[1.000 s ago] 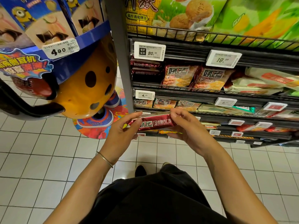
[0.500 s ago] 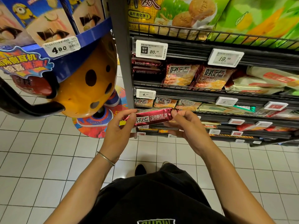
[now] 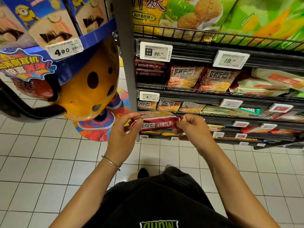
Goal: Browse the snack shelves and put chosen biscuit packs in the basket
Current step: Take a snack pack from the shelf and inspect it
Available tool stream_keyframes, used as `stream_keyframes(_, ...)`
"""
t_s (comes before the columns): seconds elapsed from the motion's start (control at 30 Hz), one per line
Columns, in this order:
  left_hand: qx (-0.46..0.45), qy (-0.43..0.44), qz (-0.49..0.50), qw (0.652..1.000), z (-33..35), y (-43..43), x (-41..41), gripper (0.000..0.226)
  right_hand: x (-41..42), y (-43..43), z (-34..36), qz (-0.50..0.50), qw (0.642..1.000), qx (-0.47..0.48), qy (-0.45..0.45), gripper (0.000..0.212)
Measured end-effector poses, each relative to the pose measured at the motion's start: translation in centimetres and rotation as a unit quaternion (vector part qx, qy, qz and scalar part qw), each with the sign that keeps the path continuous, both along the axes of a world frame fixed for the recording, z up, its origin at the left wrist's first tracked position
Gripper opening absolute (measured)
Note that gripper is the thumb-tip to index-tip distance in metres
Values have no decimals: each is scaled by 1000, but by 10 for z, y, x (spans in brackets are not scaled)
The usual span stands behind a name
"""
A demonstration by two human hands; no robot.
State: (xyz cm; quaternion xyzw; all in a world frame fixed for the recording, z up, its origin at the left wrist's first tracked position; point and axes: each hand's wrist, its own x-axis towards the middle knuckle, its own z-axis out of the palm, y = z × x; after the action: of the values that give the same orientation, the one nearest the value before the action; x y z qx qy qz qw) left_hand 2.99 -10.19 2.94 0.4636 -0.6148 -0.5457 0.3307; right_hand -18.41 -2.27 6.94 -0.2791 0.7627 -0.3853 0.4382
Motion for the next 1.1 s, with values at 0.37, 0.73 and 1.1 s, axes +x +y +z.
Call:
stream_keyframes(0.37, -27, 34, -21, 999, 8, -8, 0, 35, -17, -3, 6, -16, 978, -78, -190, 10)
stream_keyframes(0.73, -47, 52, -141, 988, 16, -12, -1, 51, -16, -3, -8, -41, 884, -9, -465, 66)
stream_keyframes(1.1, -139, 26, -84, 986, 16, -13, 2, 32, -10, -4, -5, -106, 890, 5, -444, 56)
